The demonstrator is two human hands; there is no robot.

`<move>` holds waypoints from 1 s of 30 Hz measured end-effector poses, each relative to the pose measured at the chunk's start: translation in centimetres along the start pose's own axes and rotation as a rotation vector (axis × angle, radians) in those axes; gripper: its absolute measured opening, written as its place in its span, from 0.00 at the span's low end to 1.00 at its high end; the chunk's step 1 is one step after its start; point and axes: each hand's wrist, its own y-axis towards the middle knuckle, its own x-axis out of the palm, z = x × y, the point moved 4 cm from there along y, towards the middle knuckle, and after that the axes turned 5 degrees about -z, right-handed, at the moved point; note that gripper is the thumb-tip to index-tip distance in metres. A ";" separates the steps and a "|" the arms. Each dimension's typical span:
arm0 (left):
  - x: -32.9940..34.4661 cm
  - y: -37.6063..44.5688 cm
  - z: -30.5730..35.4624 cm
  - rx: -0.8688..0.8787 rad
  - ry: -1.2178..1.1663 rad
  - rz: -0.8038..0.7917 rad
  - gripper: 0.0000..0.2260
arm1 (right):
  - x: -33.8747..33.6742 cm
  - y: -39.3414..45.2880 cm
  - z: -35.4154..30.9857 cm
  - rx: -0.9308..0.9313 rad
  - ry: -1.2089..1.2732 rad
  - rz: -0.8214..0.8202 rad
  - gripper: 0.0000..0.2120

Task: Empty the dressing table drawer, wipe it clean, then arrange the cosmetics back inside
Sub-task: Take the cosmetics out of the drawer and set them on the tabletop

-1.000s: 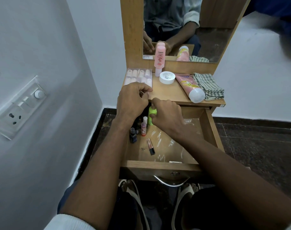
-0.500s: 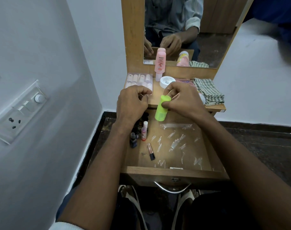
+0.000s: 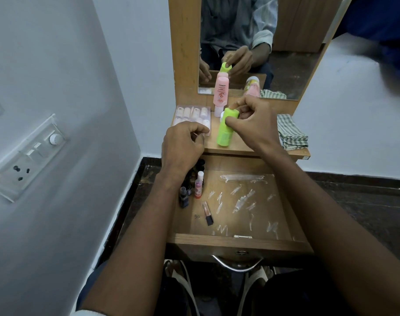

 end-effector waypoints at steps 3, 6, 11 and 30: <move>0.3 0.0 0.4 0.023 0.001 0.003 0.09 | 0.7 1.1 0.4 -0.027 -0.036 0.044 0.12; 0.6 0.5 0.6 0.051 0.024 0.005 0.10 | 2.1 1.8 1.0 -0.077 -0.080 0.054 0.13; 1.1 1.1 0.3 0.073 0.057 0.007 0.12 | 3.1 2.6 1.5 -0.138 -0.123 0.070 0.16; -0.1 0.2 0.6 0.047 0.008 0.002 0.13 | 5.8 -5.3 1.0 -0.208 -0.354 -0.527 0.12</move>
